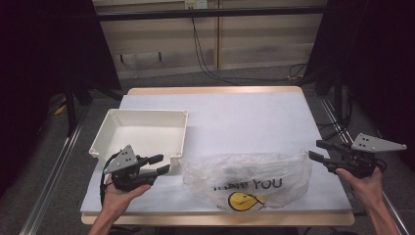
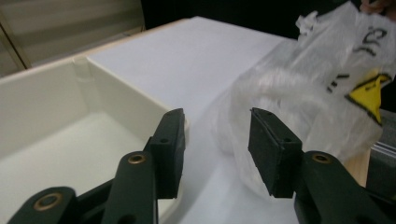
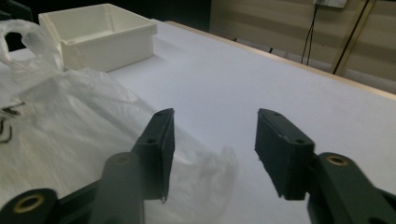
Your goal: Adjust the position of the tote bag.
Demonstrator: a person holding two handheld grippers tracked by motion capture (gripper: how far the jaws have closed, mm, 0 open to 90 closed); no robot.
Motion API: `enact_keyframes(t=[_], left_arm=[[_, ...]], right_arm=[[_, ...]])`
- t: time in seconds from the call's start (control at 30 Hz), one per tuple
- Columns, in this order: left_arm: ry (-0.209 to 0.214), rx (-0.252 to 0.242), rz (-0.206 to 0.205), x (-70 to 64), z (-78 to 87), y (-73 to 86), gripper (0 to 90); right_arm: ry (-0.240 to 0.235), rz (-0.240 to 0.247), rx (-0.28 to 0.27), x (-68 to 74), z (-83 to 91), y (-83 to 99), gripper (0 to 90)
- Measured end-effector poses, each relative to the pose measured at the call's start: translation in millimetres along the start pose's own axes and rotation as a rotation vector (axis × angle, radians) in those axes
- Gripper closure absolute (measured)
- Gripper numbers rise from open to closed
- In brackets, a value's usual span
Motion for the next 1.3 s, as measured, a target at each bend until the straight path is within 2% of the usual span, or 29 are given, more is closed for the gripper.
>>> enact_keyframes(t=[0.13,0.17,0.2,0.33,0.43,0.47,0.57,0.6,0.77,0.83,0.87,0.97,1.0,1.03,1.1,1.23,1.3], left_arm=[[0.030,-0.038,-0.028,-9.2,-13.9,-24.6,64.2],[0.064,-0.036,-0.035,-14.6,-22.9,-29.9,66.8],[0.077,-0.032,-0.042,-18.2,-28.8,-32.6,68.2],[0.157,0.009,-0.059,-38.9,-59.7,-43.4,70.7],[0.178,0.052,-0.084,-49.9,-78.5,-47.5,71.2],[0.187,0.061,-0.086,-52.9,-84.3,-46.7,71.3],[0.174,0.127,-0.092,-57.2,-100.4,-36.6,72.7],[0.170,0.140,-0.082,-57.8,-105.6,-32.7,73.0],[0.168,0.163,-0.061,-55.0,-119.8,-26.9,73.4],[0.174,0.181,-0.054,-59.7,-122.4,-26.8,74.1],[0.187,0.198,-0.089,-68.5,-124.3,-25.2,74.7],[0.212,0.265,-0.151,-86.4,-128.9,-16.8,75.7],[0.202,0.291,-0.189,-91.1,-129.7,-12.8,76.2],[0.194,0.315,-0.211,-91.7,-131.0,-8.4,76.7],[0.204,0.356,-0.191,-89.9,-131.7,2.0,78.0],[0.245,0.444,-0.202,-86.0,-128.6,21.7,79.4],[0.241,0.471,-0.196,-83.7,-129.3,29.2,79.4]], right_arm=[[-0.053,0.019,-0.013,7.5,-11.0,-18.8,65.6],[-0.072,0.024,-0.009,10.4,-15.8,-22.2,68.1],[-0.092,0.037,0.004,14.6,-22.7,-25.4,70.5],[-0.163,0.062,0.040,28.5,-42.2,-29.0,79.0],[-0.212,0.081,0.064,41.0,-52.6,-28.1,83.8],[-0.224,0.092,0.073,45.2,-53.9,-27.4,84.8],[-0.265,0.119,0.094,57.3,-52.5,-23.4,87.5],[-0.275,0.125,0.100,61.3,-51.2,-21.5,87.7],[-0.313,0.146,0.136,81.4,-43.4,-7.0,88.9],[-0.323,0.154,0.155,88.8,-41.9,-0.9,89.2],[-0.330,0.157,0.162,92.0,-41.3,1.0,89.2],[-0.352,0.166,0.180,98.8,-41.8,3.4,90.0],[-0.358,0.172,0.188,99.7,-42.5,4.3,90.0],[-0.356,0.178,0.198,100.1,-43.3,5.6,90.0],[-0.364,0.179,0.218,100.7,-43.9,9.3,90.0],[-0.342,0.150,0.267,96.0,-42.1,23.8,90.0],[-0.344,0.139,0.281,94.4,-40.4,30.1,90.0]])
Point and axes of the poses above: each handheld gripper's, and its own axes: z roughly backward along the jaws, y roughly out of its underside, x roughly to its left, the point moved 4 cm from there along -z, roughly forward along the jaws, and after that the axes turned 7 degrees about z, right-handed, at the moved point
